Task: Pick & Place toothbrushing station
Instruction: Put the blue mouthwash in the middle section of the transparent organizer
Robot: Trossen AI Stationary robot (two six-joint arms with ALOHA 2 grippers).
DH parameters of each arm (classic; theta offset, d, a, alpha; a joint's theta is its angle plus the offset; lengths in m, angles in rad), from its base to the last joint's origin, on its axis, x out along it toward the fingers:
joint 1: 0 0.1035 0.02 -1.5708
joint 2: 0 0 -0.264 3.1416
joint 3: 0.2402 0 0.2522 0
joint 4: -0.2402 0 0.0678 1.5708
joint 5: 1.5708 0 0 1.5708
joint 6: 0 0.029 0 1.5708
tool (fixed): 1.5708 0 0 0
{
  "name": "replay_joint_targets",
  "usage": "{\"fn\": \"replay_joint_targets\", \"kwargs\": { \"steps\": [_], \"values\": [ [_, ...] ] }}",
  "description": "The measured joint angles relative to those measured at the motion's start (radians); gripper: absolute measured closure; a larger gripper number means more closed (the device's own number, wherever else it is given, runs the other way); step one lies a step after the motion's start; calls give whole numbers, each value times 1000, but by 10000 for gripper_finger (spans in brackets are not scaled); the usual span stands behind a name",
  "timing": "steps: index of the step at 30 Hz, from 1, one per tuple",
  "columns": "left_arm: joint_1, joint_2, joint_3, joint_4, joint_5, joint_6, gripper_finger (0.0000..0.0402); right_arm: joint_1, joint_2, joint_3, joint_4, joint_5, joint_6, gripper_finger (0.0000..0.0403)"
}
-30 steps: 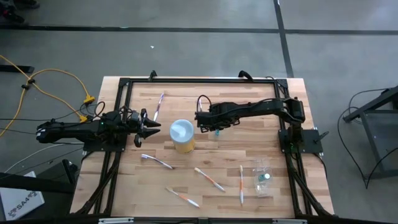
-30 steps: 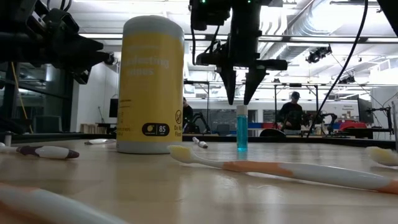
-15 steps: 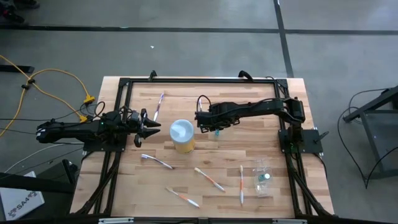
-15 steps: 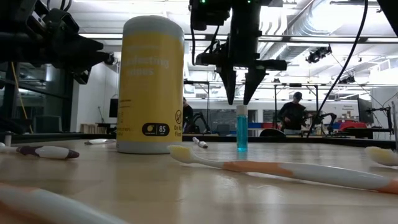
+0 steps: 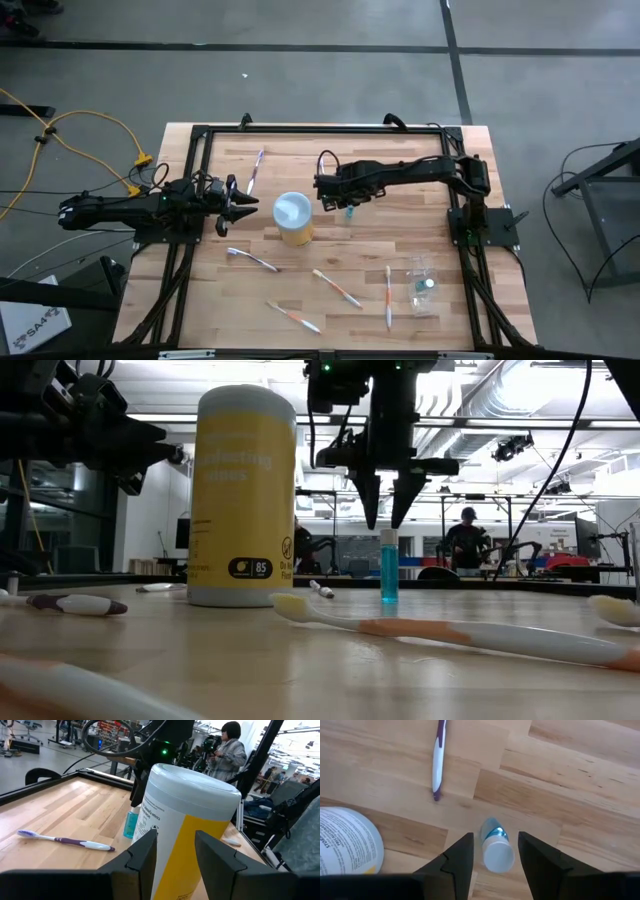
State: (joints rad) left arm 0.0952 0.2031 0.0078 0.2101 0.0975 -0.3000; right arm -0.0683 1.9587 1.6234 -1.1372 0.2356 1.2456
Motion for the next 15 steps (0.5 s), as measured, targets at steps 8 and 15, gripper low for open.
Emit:
{"fn": "replay_joint_targets", "kwargs": {
  "steps": [8, 15],
  "values": [
    [0, 0, 0, 0, 0, 0, 271, -14, 0, 0, 0, -48, -20, 256],
    [0, 0, 0, 0, 0, 0, 271, -13, 0, 0, 0, -44, -39, 256]
  ]
}}
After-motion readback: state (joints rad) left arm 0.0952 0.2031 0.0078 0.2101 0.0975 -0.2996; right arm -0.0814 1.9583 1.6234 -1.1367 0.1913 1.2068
